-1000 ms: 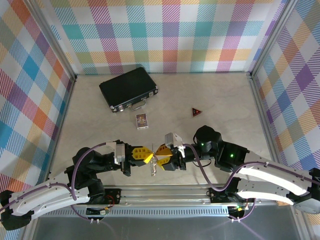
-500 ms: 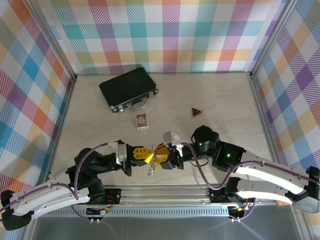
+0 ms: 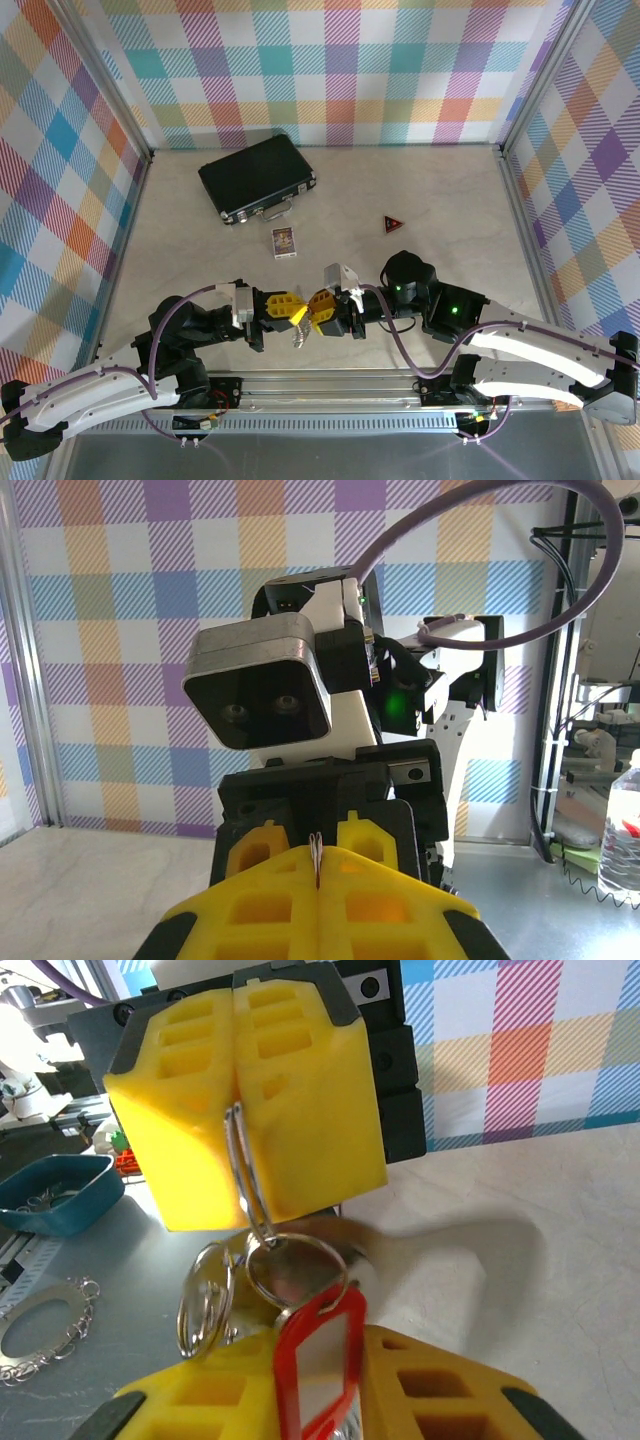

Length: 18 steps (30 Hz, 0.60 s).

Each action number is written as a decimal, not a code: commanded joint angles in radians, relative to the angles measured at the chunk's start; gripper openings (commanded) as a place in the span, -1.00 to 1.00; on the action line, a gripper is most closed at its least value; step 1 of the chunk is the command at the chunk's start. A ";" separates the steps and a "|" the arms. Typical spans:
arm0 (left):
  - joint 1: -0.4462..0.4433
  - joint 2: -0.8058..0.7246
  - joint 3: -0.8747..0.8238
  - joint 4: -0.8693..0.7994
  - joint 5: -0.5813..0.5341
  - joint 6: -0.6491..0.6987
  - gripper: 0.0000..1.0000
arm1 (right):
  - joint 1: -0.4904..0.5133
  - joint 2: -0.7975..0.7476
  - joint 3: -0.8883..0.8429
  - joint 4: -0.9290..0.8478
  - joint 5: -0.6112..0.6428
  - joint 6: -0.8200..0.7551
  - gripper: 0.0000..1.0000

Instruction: Put the keys on the keyring

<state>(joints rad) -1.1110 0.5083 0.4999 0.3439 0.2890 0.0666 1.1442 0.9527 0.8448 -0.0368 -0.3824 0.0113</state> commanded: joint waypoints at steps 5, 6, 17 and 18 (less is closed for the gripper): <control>-0.004 -0.014 0.008 0.027 -0.022 0.005 -1.00 | -0.006 -0.011 -0.004 0.015 0.046 -0.018 -0.83; -0.004 -0.014 0.010 0.025 -0.022 0.007 -1.00 | -0.006 -0.012 -0.003 0.011 0.049 -0.020 -0.87; -0.003 -0.021 0.027 -0.056 -0.087 0.026 -1.00 | -0.005 -0.067 0.005 -0.074 0.201 -0.075 -1.00; -0.004 -0.019 0.029 -0.068 -0.102 0.029 -1.00 | -0.005 -0.071 0.010 -0.090 0.223 -0.086 -1.00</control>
<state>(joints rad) -1.1110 0.5007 0.5007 0.2943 0.2348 0.0753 1.1435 0.9031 0.8448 -0.0868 -0.2386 -0.0341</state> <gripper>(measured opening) 0.059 0.047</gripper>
